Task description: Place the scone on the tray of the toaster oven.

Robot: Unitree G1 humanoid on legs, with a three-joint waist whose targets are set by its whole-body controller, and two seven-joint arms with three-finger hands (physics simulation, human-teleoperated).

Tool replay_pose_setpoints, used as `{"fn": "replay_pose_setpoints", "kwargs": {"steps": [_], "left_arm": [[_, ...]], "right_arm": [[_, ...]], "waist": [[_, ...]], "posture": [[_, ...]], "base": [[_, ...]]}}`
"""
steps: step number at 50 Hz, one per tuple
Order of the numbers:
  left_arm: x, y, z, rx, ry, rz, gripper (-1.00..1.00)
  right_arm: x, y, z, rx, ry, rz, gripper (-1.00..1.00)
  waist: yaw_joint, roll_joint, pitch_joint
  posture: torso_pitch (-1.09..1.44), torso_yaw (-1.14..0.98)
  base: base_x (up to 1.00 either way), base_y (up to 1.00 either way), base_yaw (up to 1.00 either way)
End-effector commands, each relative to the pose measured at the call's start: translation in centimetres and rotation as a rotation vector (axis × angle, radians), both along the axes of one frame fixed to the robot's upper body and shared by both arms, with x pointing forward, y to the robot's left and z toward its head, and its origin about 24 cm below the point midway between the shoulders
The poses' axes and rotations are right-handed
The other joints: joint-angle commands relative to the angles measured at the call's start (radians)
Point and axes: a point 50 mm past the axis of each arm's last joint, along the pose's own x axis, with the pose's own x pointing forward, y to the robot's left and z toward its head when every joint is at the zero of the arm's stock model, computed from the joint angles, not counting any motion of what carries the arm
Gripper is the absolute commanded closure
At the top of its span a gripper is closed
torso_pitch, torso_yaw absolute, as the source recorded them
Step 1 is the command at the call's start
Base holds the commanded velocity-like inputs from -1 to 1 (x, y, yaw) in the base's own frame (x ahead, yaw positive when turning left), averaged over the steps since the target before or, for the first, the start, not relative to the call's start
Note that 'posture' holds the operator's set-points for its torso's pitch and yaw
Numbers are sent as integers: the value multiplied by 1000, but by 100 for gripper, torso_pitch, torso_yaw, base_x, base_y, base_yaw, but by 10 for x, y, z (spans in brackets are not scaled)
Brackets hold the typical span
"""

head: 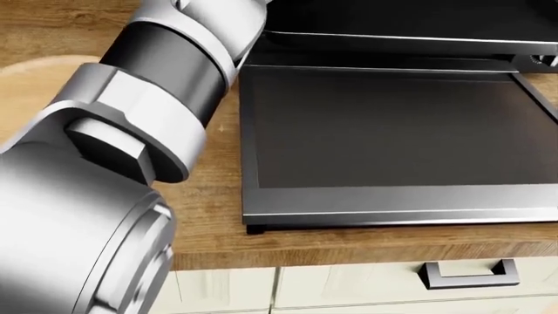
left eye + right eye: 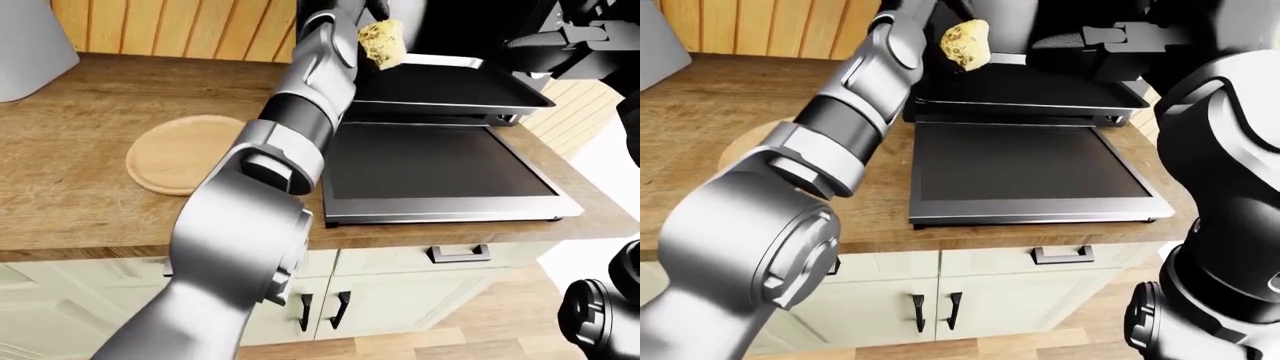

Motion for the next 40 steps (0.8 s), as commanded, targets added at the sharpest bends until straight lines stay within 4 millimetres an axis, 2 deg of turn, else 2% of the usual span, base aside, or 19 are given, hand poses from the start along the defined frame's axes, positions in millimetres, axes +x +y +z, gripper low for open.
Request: {"fn": "replay_pose_setpoints", "kwargs": {"steps": [1, 16, 21, 31, 35, 36, 37, 40], "left_arm": [[-6, -1, 22, -24, -49, -18, -100], [-4, 6, 22, -66, -51, 14, -100], [-7, 11, 37, -109, -66, 17, -100], [-14, 28, 70, -337, -101, -22, -100], [-12, 29, 66, -363, -82, -51, -100], [-11, 23, 58, -412, -8, -129, -100], [-11, 22, 56, -372, -20, -145, -100], [-14, 24, 55, -394, 23, -199, -100]], "right_arm": [[-8, -3, 12, 5, -73, -15, -100], [-9, -1, 9, 4, -69, -9, -100], [-8, -1, 10, 4, -70, -11, -100], [-6, -3, 11, -1, -68, -25, -100], [-2, -6, 11, -6, -58, -43, -100], [-2, -7, 11, -3, -55, -41, -100], [-1, -8, 8, -7, -48, -47, -100], [3, -8, 5, -10, -41, -51, -100]], "waist": [[1, -4, -27], [-1, -3, -27], [-2, -2, -27], [-9, 5, -22], [-11, 10, -19], [-12, 11, -20], [-12, 12, -20], [-11, 16, -21]], "posture": [[0, 0], [0, 0], [0, 0], [0, 0], [0, 0], [0, 0], [0, 0], [0, 0]], "base": [[0, 0, 0], [0, 0, 0], [0, 0, 0], [0, 0, 0], [0, 0, 0], [0, 0, 0], [0, 0, 0], [0, 0, 0]]}}
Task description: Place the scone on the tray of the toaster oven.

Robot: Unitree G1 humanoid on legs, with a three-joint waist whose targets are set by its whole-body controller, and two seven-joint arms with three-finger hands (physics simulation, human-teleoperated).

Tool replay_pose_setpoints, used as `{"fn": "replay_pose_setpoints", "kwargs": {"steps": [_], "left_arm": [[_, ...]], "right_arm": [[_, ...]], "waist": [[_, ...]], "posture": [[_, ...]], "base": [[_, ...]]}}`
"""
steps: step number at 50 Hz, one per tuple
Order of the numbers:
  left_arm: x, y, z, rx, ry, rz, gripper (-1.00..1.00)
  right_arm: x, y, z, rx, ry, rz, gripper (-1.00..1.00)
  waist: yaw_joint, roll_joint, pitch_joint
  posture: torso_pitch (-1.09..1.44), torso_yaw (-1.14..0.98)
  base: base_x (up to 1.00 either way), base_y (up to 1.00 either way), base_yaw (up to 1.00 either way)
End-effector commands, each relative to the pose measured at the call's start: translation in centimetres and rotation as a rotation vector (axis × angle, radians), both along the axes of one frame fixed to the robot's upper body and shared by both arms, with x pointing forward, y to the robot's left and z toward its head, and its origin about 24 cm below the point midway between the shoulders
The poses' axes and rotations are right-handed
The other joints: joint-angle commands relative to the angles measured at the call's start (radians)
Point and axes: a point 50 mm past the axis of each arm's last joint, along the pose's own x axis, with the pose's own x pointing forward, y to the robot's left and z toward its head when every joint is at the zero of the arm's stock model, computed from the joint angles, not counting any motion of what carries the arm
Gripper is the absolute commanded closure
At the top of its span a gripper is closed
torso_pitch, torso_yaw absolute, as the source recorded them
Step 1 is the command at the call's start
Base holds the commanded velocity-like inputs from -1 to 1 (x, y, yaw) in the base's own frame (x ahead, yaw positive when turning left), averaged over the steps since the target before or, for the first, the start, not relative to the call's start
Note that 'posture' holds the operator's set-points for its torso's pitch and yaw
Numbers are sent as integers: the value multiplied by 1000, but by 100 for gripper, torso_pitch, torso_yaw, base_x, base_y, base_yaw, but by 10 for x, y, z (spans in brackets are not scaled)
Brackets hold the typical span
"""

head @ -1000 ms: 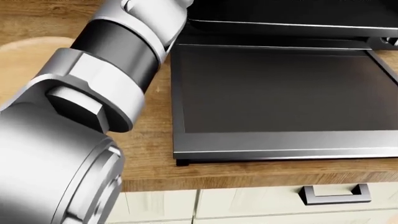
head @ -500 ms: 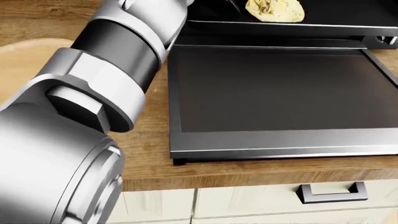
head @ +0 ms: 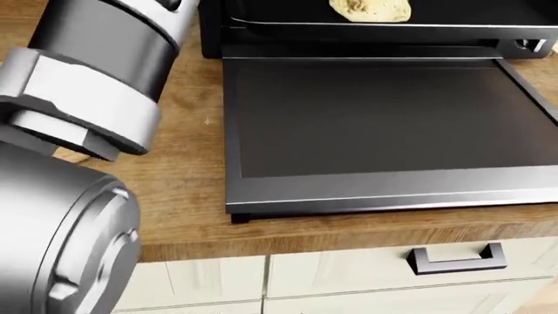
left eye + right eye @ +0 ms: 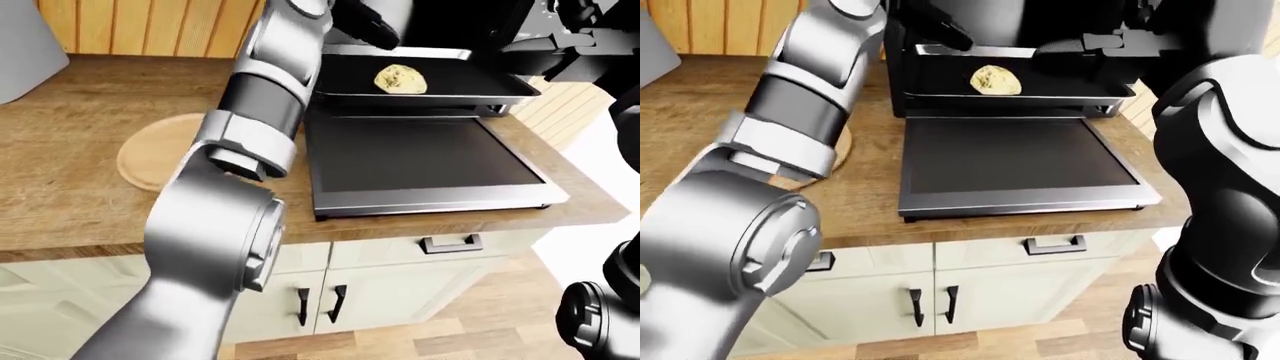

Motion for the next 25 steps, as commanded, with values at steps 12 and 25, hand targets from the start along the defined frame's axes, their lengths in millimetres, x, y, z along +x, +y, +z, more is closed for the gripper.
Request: {"fn": "replay_pose_setpoints", "kwargs": {"steps": [12, 25], "left_arm": [[-40, 45, 36, -114, -117, -87, -100], [-81, 126, 36, -230, -160, 57, -100]], "right_arm": [[-6, -9, 12, -13, -61, -33, -100], [-8, -12, 21, -33, -67, -45, -100]], "waist": [[-3, 13, -25], [-8, 39, -19]], "posture": [[0, 0], [0, 0]], "base": [[0, 0, 0], [0, 0, 0]]}}
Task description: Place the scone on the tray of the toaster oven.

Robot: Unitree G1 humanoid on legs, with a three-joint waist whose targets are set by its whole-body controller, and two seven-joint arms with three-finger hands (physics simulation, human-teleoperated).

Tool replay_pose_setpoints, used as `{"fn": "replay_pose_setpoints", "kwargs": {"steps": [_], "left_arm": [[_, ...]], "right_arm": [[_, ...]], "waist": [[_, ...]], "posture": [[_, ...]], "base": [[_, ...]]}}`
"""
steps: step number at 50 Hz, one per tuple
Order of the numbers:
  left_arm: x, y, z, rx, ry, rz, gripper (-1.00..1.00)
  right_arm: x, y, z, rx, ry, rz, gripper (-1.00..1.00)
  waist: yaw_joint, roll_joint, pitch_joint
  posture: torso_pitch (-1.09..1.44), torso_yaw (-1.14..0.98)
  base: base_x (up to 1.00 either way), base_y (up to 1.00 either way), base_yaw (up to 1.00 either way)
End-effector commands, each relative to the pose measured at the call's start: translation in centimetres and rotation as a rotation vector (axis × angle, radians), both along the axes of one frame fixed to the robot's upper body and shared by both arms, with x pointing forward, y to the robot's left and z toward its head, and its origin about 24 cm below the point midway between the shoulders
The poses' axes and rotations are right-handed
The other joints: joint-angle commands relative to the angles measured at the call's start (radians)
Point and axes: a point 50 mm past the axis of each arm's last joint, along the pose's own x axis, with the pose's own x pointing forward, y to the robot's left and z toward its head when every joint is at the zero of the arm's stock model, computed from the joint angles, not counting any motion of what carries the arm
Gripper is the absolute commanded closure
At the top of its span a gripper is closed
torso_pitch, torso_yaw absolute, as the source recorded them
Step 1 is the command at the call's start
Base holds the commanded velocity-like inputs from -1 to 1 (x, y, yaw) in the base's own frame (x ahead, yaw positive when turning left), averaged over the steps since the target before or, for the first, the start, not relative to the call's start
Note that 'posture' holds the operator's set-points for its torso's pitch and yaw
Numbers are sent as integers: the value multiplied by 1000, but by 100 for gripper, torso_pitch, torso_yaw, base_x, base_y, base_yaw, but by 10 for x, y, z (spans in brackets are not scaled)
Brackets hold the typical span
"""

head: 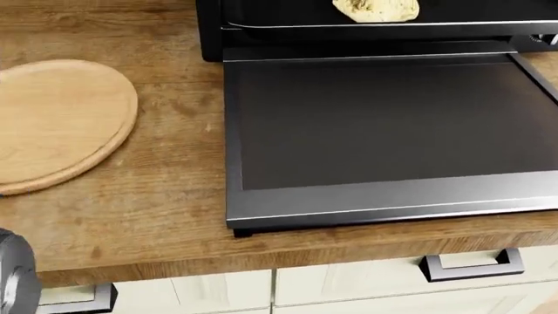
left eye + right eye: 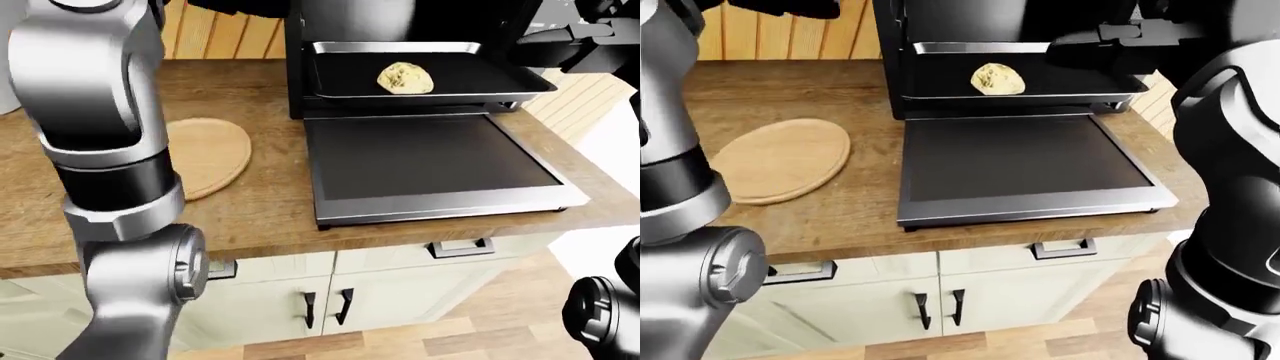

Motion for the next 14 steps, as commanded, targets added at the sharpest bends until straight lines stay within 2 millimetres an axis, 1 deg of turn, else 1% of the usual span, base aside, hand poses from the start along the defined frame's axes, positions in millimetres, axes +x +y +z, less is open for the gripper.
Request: {"fn": "replay_pose_setpoints", "kwargs": {"steps": [1, 2, 3, 5, 7, 10, 12, 14], "left_arm": [[-9, 9, 11, -21, -54, 16, -100], [-14, 17, 13, -27, -85, 54, -100], [-15, 20, 13, -30, -89, 65, -100], [-22, 29, 19, -62, -107, 70, -100], [-24, 34, 21, -71, -114, 78, -100], [-28, 38, 18, -84, -127, 73, -100], [-25, 40, 13, -88, -129, 62, -100], [-28, 43, 17, -95, -140, 59, -100]], "right_arm": [[-9, -2, 14, -3, -77, -13, -100], [-9, -2, 15, -5, -79, -14, -100], [-10, -2, 16, -5, -80, -15, -100], [-10, -4, 18, -6, -83, -19, -100], [-11, -5, 19, -9, -87, -22, -100], [-12, -7, 19, -6, -88, -25, -100], [-12, -9, 19, -6, -90, -28, -100], [-14, -10, 23, -7, -94, -32, -100]], "waist": [[0, -2, -26], [0, 0, -26], [0, 1, -26], [-1, 2, -26], [-2, 2, -25], [-2, 2, -20], [-1, 3, -18], [1, 4, -19]], "posture": [[0, 0], [0, 0], [0, 0], [0, 0], [0, 0], [0, 0], [0, 0], [0, 0]], "base": [[0, 0, 0], [0, 0, 0], [0, 0, 0], [0, 0, 0], [0, 0, 0], [0, 0, 0], [0, 0, 0], [0, 0, 0]]}}
